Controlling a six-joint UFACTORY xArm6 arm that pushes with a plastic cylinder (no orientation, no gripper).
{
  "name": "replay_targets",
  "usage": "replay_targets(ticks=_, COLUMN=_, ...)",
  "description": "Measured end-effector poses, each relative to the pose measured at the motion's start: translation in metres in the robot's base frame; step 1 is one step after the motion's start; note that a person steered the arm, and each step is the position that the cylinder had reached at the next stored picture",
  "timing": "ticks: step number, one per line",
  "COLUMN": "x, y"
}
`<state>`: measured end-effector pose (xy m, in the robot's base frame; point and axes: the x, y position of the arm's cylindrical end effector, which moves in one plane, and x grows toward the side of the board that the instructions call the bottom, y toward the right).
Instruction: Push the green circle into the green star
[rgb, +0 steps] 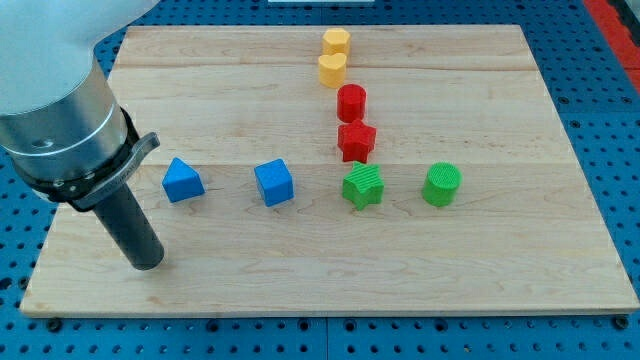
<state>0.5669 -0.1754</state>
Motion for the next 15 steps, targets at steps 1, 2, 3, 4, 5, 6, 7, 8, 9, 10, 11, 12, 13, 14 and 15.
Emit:
replay_targets(ticks=1, x=0.000, y=0.000)
replay_targets(ticks=2, x=0.001, y=0.000)
replay_targets(ticks=3, x=0.001, y=0.000)
replay_targets(ticks=4, x=0.001, y=-0.001)
replay_targets(ticks=5, x=0.001, y=0.017)
replay_targets(ticks=6, x=0.005, y=0.058)
replay_targets(ticks=7, x=-0.001, y=0.069)
replay_targets(ticks=8, x=-0.008, y=0.117)
replay_targets(ticks=9, x=0.000, y=0.176)
replay_targets(ticks=10, x=-0.011, y=0.181)
replay_targets(ticks=11, x=-0.014, y=0.232)
replay_targets(ticks=12, x=-0.023, y=0.331)
replay_targets(ticks=13, x=-0.074, y=0.364)
replay_targets(ticks=14, x=-0.087, y=0.348)
replay_targets(ticks=15, x=-0.086, y=0.306)
